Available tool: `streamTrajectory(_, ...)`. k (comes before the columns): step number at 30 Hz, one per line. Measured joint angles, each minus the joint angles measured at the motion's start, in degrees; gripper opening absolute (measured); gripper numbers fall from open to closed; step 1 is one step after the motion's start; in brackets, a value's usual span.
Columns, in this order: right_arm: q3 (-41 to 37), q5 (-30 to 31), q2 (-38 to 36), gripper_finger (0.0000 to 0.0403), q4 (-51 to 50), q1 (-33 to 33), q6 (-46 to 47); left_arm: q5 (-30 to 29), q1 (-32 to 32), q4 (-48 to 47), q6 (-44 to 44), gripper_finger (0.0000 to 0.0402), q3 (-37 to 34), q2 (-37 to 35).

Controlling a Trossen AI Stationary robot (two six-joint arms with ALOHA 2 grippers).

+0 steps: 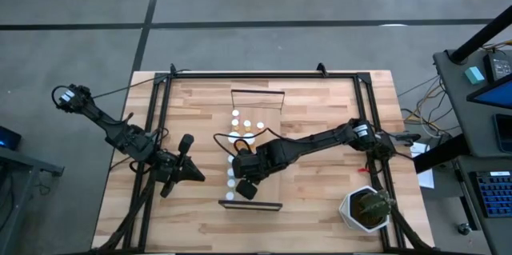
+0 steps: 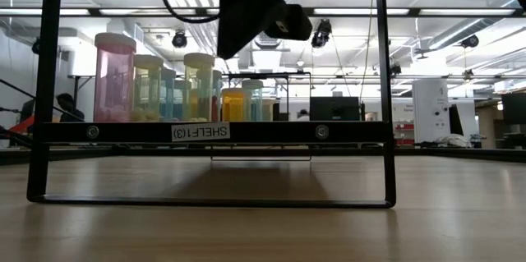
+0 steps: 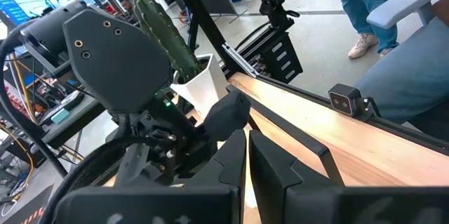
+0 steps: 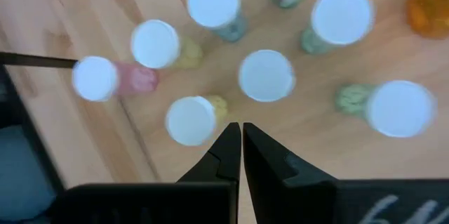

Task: Pick and place medicine bottles onto shelf by color
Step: Adjust the pill bottles on the shelf

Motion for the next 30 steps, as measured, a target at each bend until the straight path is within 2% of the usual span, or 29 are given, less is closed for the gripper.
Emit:
streamTrajectory(6,1.0,4.9,-0.3,0.0009,-2.7,-0.1,-2.5,0.0,0.0,0.0,0.0,0.0002,0.0,0.0)
streamTrajectory(13,-0.9,6.8,0.4,0.0009,-2.7,-0.6,-3.3,0.0,0.0,0.0,0.0,0.0002,0.0,0.0)
streamTrajectory(22,-1.0,7.1,0.7,0.0009,0.8,-0.7,-3.8,0.0,0.0,0.0,0.0,0.0002,0.0,0.0)
streamTrajectory(30,-1.0,5.3,0.6,0.0009,-1.4,-0.7,-2.5,0.0,0.0,0.0,0.0,0.0002,0.0,0.0)
